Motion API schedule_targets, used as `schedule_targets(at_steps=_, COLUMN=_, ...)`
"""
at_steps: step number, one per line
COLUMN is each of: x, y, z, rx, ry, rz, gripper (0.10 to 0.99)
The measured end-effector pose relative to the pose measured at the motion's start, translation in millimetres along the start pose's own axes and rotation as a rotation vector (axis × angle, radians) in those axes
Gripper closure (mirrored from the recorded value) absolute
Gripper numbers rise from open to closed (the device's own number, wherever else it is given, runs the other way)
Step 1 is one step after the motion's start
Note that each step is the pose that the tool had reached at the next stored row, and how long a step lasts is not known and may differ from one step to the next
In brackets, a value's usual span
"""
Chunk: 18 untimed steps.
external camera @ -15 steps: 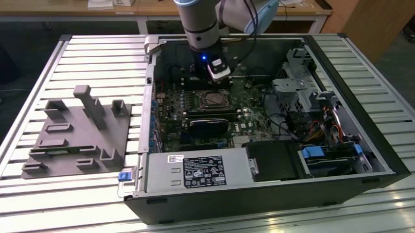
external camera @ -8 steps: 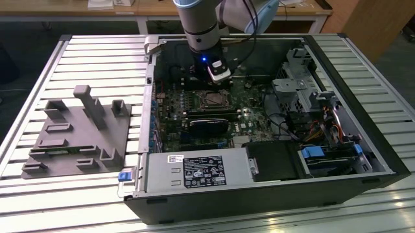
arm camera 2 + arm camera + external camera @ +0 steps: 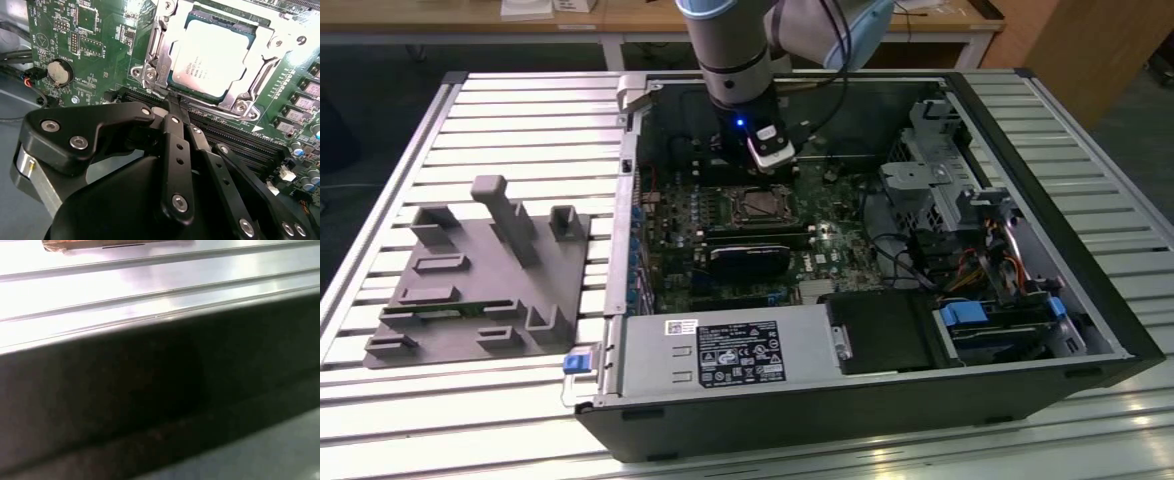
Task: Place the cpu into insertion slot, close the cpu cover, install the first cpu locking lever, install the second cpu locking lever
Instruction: 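Install the first cpu locking lever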
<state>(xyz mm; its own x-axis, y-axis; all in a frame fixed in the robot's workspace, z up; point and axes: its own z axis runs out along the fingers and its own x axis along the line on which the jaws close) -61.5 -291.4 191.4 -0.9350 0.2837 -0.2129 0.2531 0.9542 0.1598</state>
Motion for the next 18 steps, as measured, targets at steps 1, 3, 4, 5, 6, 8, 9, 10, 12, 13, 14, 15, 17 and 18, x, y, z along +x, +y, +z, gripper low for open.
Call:
schedule_targets(at_steps=1, x=0.0, y=0.0, z=-0.1, rx=-0.001, ry=0.0002, rz=0.0, gripper=0.98)
schedule_targets(at_steps=3, x=-0.3, y=0.4, z=-1.1, rx=-0.002, ry=0.0, rz=0.001, gripper=0.98)
schedule_targets(at_steps=4, x=-0.6, y=0.6, z=-2.6, rx=-0.002, ry=0.0001, rz=0.0, gripper=0.98)
schedule_targets(at_steps=5, x=-1.0, y=0.8, z=-4.5, rx=-0.002, ry=0.0002, rz=0.0, gripper=0.98)
schedule_targets(at_steps=6, x=-1.5, y=1.1, z=-6.5, rx=-0.001, ry=0.0002, rz=0.0, gripper=0.98)
schedule_targets(at_steps=8, x=-2.4, y=1.8, z=-11.0, rx=-0.001, ry=0.0003, rz=0.0, gripper=0.98)
schedule_targets(at_steps=9, x=-2.9, y=2.2, z=-13.3, rx=-0.001, ry=0.0002, rz=0.0, gripper=0.98)
schedule_targets(at_steps=10, x=-3.4, y=2.6, z=-15.5, rx=-0.002, ry=0.0002, rz=0.0, gripper=0.98)
schedule_targets(at_steps=12, x=-4.2, y=3.2, z=-19.1, rx=-0.001, ry=0.0003, rz=0.0, gripper=0.98)
schedule_targets(at_steps=13, x=-4.5, y=3.4, z=-20.4, rx=-0.002, ry=0.0003, rz=0.0, gripper=0.98)
schedule_targets(at_steps=14, x=-4.7, y=3.5, z=-21.3, rx=-0.001, ry=0.0003, rz=0.0, gripper=0.98)
schedule_targets(at_steps=15, x=-4.8, y=3.6, z=-21.9, rx=-0.001, ry=0.0003, rz=0.0, gripper=0.98)
schedule_targets(at_steps=17, x=-4.9, y=3.7, z=-21.9, rx=-0.002, ry=0.0002, rz=0.0, gripper=0.98)
schedule_targets(at_steps=18, x=-4.9, y=3.6, z=-22.0, rx=-0.002, ry=0.0003, rz=0.0, gripper=0.98)
